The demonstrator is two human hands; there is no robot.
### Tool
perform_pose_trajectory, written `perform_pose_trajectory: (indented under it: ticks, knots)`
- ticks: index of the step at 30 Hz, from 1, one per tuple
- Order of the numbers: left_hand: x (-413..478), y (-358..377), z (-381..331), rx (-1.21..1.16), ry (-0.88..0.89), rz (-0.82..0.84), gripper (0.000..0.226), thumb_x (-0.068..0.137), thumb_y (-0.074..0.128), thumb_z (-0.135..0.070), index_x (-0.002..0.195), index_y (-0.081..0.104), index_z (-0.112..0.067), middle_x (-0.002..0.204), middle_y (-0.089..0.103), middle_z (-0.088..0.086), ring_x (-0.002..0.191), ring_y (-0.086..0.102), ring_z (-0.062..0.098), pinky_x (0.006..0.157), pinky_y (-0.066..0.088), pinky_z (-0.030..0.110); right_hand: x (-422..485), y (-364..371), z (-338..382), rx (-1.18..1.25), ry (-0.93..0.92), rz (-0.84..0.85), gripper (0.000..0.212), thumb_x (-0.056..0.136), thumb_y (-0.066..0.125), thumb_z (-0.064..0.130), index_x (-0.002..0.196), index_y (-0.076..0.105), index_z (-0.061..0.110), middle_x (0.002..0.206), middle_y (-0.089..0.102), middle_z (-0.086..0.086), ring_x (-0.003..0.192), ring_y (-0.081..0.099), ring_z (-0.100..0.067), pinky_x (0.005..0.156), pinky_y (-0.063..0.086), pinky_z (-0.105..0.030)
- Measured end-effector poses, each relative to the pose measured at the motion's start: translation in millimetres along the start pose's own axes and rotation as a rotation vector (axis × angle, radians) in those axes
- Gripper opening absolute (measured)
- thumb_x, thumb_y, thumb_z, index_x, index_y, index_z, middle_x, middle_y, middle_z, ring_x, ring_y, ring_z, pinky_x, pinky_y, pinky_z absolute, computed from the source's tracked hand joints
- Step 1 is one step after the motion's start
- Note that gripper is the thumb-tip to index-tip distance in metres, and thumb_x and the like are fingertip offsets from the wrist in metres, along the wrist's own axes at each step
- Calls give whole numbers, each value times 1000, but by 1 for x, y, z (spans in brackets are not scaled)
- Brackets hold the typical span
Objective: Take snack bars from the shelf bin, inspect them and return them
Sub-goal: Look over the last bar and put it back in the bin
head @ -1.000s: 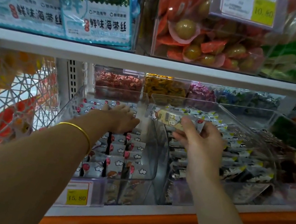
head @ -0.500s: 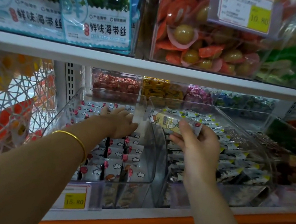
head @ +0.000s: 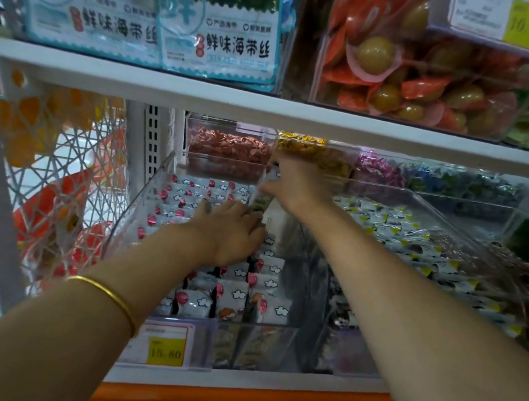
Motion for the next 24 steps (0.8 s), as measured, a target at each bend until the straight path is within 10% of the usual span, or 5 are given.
perform_pose_trajectory:
  ticks: [5, 9, 13, 24]
  knots:
    - [-13, -4, 10, -15, -11, -42, 61, 96, 14, -50, 149, 17, -21, 158, 9, -2, 145, -2, 15, 112, -1, 54, 16, 33, 11, -269, -59, 225, 28, 82, 70, 29, 102, 61, 13, 90, 59, -1, 80, 51, -18, 64, 36, -27]
    - [-24, 2, 18, -14, -51, -54, 61, 97, 14, -50, 149, 17, -17, 158, 8, -1, 145, -4, 15, 112, -1, 54, 18, 60, 4, -269, -32, 479, 14, 90, 60, 25, 80, 58, 15, 81, 54, 0, 80, 50, -19, 79, 36, -35]
    - [-26, 1, 19, -95, -74, -95, 61, 97, 15, -49, 147, 23, -16, 158, 11, -2, 145, -3, 13, 113, -2, 52, 19, 75, 1, -312, 5, 645, 29, 98, 38, 11, 114, 60, 2, 123, 58, -13, 114, 53, -27, 105, 36, -42]
    - [-27, -3, 21, -188, -75, -128, 56, 98, 18, -47, 138, 41, -15, 155, 22, 0, 145, 2, 13, 113, 0, 51, 54, 56, -6, -370, 66, 245, 23, 88, 58, 17, 110, 61, 11, 118, 59, -9, 111, 51, -28, 99, 38, -44]
Point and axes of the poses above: each hand's wrist, its own x-axis towards the middle knuckle, its own y-axis out of the palm, z = x × y, the point moved 8 cm from there along x, towards the middle knuckle
